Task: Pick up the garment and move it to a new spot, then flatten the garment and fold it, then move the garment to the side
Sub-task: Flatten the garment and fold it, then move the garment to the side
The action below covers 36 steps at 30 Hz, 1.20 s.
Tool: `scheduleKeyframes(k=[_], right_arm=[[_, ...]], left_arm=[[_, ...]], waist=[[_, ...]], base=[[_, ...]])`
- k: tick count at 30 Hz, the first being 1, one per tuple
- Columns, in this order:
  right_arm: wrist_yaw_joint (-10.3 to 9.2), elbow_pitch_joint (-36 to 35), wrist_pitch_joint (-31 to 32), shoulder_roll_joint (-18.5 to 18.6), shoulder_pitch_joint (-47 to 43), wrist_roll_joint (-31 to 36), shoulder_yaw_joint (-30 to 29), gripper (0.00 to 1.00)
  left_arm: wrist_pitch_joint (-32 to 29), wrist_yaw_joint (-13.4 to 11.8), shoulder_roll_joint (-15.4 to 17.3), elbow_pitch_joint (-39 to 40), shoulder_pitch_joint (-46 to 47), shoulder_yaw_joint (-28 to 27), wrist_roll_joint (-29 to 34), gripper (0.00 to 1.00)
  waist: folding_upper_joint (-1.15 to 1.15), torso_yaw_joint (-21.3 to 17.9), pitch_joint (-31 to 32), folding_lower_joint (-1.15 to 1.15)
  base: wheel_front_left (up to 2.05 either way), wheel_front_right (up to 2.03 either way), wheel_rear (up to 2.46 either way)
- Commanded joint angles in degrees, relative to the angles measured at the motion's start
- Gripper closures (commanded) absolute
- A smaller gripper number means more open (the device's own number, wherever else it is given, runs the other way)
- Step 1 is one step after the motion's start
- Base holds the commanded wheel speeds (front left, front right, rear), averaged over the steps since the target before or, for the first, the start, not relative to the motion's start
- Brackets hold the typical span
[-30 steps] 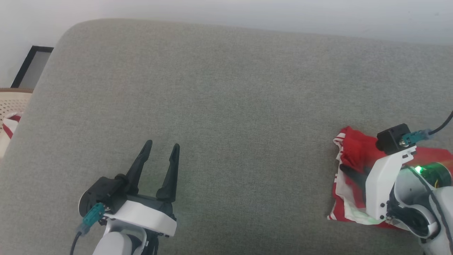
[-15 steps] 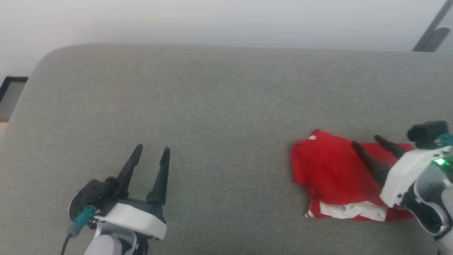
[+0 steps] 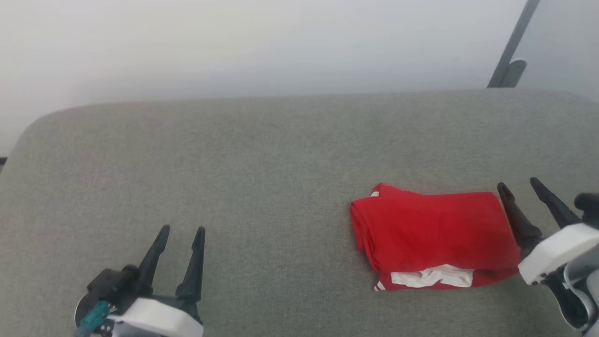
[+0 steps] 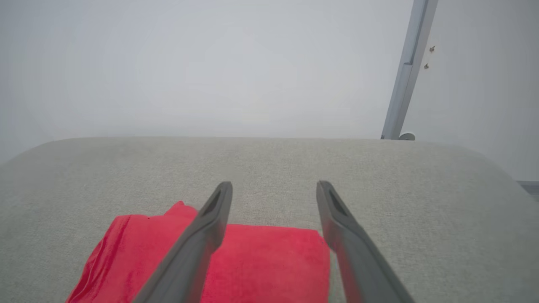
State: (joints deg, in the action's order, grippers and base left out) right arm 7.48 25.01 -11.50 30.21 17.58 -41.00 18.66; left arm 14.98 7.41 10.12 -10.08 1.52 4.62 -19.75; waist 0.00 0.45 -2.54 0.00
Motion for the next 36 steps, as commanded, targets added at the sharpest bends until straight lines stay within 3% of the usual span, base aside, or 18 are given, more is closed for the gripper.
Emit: scheduleKeyframes(k=[1,17,29,36], right_arm=[[0.02,0.75,-1.79,-0.26,-1.3,1.03,-0.84,0.0],[0.01,-7.34,-3.62,-2.88,-15.16,8.58,-12.57,0.0],[0.02,-15.3,0.25,-6.35,-21.64,12.47,-19.58,0.0],[0.01,-17.76,2.96,-7.35,-21.84,13.52,-20.82,0.0]], left_arm=[[0.26,0.08,0.03,0.36,-1.62,-0.47,-0.92,0.0],[0.26,0.08,-0.54,4.62,-11.39,-5.23,1.22,0.0],[0.26,0.08,-2.28,6.61,-13.84,-6.73,2.52,0.0],[0.26,0.08,-2.21,8.14,-12.5,-5.69,3.03,0.0]], waist=[[0.0,-0.85,1.52,0.0],[0.0,-0.13,3.89,0.0],[0.0,0.22,3.81,0.0],[0.0,0.56,3.29,0.0]], base=[[0.0,0.0,0.0],[0.0,0.0,0.0],[0.0,0.0,0.0],[0.0,0.0,0.0]])
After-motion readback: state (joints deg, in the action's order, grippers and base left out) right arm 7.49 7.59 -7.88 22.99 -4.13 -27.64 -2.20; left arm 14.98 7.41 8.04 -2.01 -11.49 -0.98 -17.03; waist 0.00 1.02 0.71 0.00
